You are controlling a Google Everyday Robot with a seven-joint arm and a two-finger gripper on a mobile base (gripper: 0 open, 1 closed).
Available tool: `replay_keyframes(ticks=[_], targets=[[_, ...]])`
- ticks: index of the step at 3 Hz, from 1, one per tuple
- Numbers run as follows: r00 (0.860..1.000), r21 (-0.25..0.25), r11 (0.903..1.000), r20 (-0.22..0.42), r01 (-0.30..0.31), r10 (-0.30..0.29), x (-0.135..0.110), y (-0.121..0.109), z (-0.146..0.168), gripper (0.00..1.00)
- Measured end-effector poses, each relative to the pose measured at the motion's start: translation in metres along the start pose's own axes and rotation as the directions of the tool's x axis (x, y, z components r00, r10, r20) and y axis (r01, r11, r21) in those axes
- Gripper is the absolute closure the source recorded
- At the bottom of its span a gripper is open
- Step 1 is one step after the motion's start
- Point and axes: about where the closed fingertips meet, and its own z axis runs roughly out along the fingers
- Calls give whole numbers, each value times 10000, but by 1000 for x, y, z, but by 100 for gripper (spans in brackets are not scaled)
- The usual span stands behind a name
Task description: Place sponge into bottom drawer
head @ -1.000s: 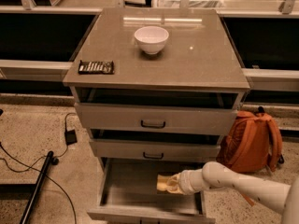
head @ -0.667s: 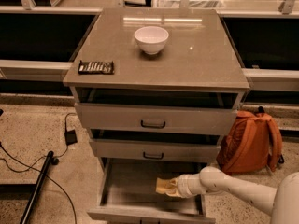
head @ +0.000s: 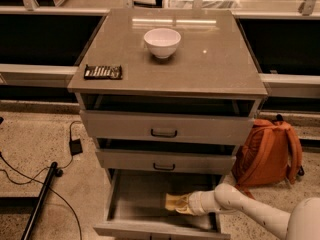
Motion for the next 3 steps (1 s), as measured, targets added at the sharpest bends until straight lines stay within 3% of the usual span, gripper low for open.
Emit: replay_keyframes(ticks=[2, 3], targets=[[10000, 3, 10000, -11, -1, 1, -1, 0, 0, 12], [10000, 3, 10000, -11, -1, 1, -1, 0, 0, 0]])
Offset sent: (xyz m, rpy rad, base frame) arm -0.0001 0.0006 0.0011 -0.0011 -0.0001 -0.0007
